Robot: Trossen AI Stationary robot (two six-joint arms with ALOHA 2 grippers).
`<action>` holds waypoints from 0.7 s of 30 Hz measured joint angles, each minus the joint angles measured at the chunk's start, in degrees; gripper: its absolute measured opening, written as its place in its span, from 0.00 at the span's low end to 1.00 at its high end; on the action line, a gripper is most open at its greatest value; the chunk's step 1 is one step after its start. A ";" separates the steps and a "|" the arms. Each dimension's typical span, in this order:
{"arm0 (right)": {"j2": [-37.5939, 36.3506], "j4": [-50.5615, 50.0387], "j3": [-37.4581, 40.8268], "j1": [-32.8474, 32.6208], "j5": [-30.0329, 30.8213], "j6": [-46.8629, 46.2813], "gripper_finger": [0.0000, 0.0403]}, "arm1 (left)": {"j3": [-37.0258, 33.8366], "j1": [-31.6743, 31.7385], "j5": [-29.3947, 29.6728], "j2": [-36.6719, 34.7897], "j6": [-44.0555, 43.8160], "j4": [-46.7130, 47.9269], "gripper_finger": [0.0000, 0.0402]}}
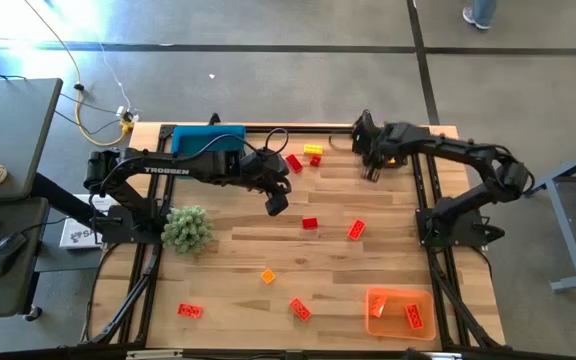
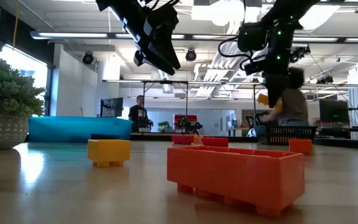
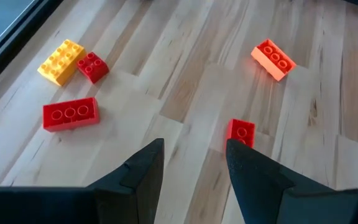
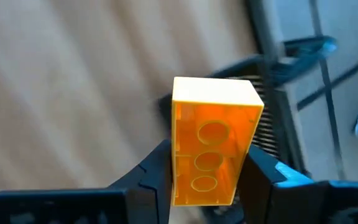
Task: Sort & place blocks by color
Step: Put the yellow game piece into the black bin
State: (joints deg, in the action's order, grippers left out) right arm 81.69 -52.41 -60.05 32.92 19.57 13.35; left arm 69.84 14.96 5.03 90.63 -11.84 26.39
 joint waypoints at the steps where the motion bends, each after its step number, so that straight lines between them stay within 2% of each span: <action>1: 0.00 0.16 -0.96 1.75 0.01 0.04 0.27 | 0.00 0.00 0.12 0.00 0.00 -0.01 0.40; 8: -0.02 0.99 -3.85 12.94 -0.37 -1.04 0.27 | 0.00 0.00 0.33 0.00 0.00 -0.02 0.40; 12: 1.36 0.82 -3.85 17.60 -5.31 -5.01 0.27 | 0.00 0.00 0.33 0.00 0.00 -0.02 0.40; 16: 4.05 0.98 -3.85 19.68 -6.27 -5.59 0.27 | 0.00 0.00 0.38 0.00 0.17 -0.02 0.40; 21: 8.30 0.85 -3.85 19.96 -8.01 -4.37 0.27 | 0.00 0.02 0.77 0.00 5.53 -0.06 0.40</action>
State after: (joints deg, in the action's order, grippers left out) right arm 89.99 -51.55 -63.90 52.88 11.56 8.98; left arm 69.84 14.98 5.80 90.63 -6.30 26.33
